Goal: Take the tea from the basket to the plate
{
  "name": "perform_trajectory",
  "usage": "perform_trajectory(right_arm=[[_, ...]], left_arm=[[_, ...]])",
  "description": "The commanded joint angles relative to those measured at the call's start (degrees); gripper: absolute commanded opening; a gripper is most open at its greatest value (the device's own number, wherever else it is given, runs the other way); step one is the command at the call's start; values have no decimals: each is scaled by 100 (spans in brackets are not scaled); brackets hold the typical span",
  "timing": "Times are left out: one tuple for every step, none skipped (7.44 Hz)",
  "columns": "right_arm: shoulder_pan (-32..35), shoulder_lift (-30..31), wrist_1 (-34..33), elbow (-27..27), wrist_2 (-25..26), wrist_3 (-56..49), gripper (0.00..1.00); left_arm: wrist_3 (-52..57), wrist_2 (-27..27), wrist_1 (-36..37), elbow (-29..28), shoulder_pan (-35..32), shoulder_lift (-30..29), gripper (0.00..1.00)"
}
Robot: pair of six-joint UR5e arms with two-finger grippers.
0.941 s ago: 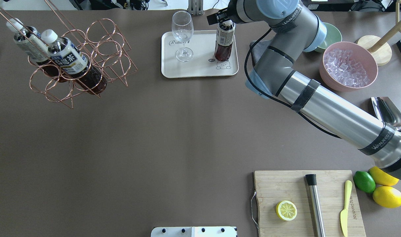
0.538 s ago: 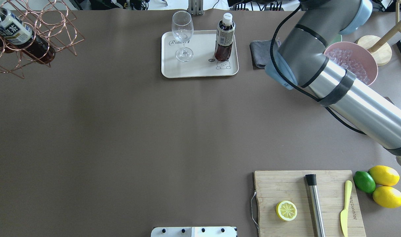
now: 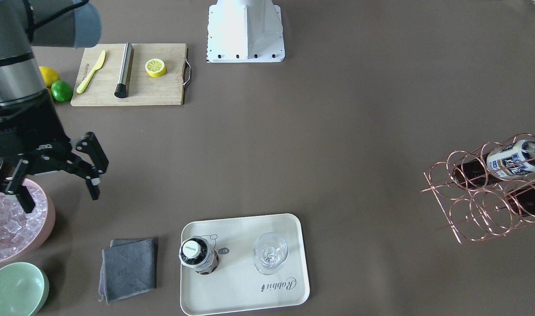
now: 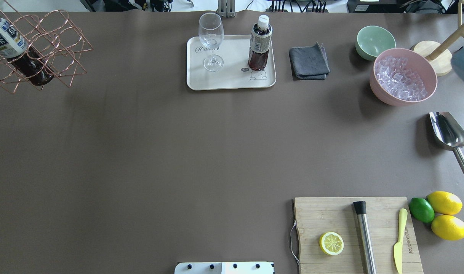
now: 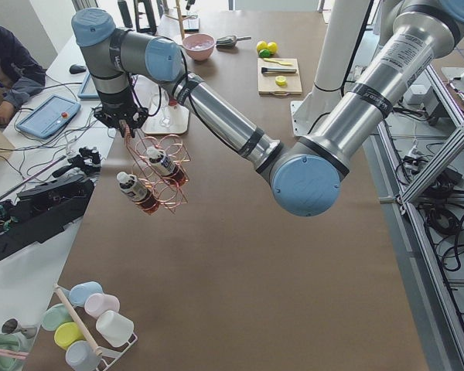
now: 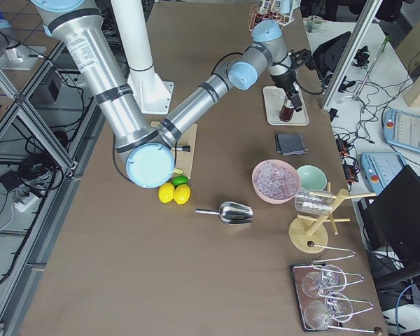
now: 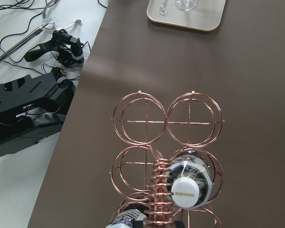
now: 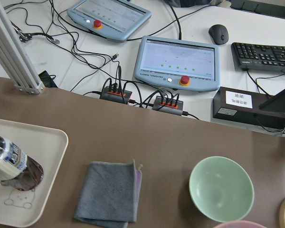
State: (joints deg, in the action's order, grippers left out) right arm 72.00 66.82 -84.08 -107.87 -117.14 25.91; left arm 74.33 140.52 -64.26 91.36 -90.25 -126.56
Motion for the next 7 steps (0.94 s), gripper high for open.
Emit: perform_trajectory(right_arm=[[1294,1102,-64,-112,-1310,-2139,100],[1577,1714,-39,-95,-1747,-2160,100],[1963,2173,-47,-16,-1934,-2169,100],[2245,2691,-65,28,-1866,-2177,100],[2587,3044,-56,316,-1892,-2169,100],[2669,3221,-74,388,-1901,-2169,100],[2626,3214,-474,433,-1927,-2169,100]], left_arm=[[196,-139,-481,-591,69,-27,0],[213,-200,-700,-845,112,-26,0],[231,-235,-1006,-1143,122,-26,0],[240,-331,-1384,-1442,122,-9,0],[240,-358,-1614,-1637,183,8,0],[248,-419,-1712,-1726,192,9,0],[240,-429,-1713,-1744,209,9,0]])
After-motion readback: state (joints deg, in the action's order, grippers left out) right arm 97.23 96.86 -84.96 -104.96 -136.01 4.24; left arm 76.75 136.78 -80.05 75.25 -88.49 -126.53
